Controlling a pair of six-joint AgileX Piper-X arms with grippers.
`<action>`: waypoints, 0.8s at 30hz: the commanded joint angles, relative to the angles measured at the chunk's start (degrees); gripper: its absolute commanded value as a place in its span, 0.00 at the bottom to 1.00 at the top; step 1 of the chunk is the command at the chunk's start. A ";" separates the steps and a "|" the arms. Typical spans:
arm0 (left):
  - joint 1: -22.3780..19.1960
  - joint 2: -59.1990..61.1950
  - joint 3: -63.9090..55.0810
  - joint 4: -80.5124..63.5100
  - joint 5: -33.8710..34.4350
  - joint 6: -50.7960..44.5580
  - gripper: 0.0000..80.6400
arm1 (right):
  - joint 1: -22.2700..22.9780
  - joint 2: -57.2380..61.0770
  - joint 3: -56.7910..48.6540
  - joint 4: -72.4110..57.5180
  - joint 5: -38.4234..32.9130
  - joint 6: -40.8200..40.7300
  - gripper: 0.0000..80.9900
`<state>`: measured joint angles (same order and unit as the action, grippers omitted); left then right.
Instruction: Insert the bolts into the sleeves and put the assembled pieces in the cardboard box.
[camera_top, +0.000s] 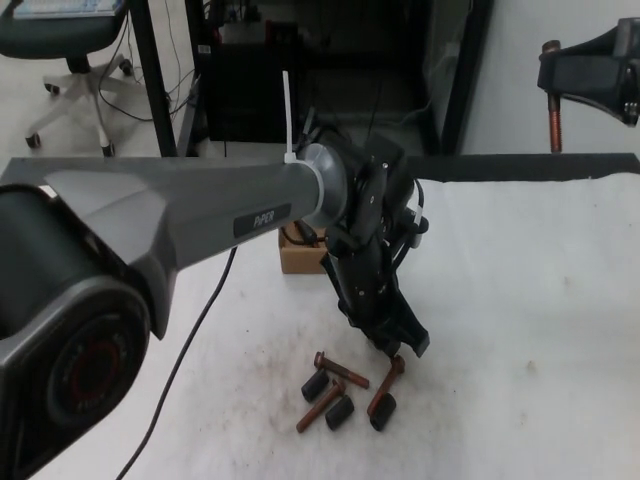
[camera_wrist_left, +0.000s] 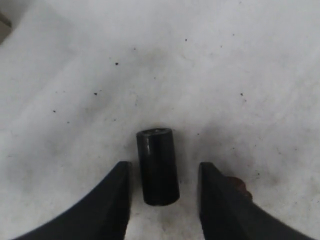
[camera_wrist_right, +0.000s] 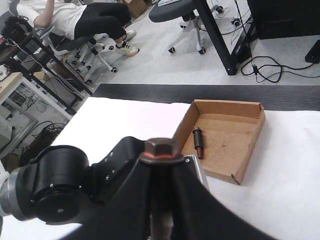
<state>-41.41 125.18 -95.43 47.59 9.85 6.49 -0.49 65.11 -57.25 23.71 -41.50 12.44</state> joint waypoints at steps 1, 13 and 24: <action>-0.12 0.30 -0.56 -0.14 -0.81 -0.10 0.49 | -0.24 -0.58 -0.27 0.10 -0.44 -0.66 0.01; -0.12 1.74 -0.56 0.22 -0.81 -0.10 0.49 | -0.24 -0.58 -0.27 0.10 -0.44 -0.66 0.01; -0.12 1.77 -0.88 -1.65 -0.81 -0.10 0.49 | -0.24 -0.58 -0.27 0.10 -0.44 -1.15 0.01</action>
<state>-41.41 126.08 -95.72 46.65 9.81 6.49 -0.49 65.11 -57.25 23.91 -41.50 12.02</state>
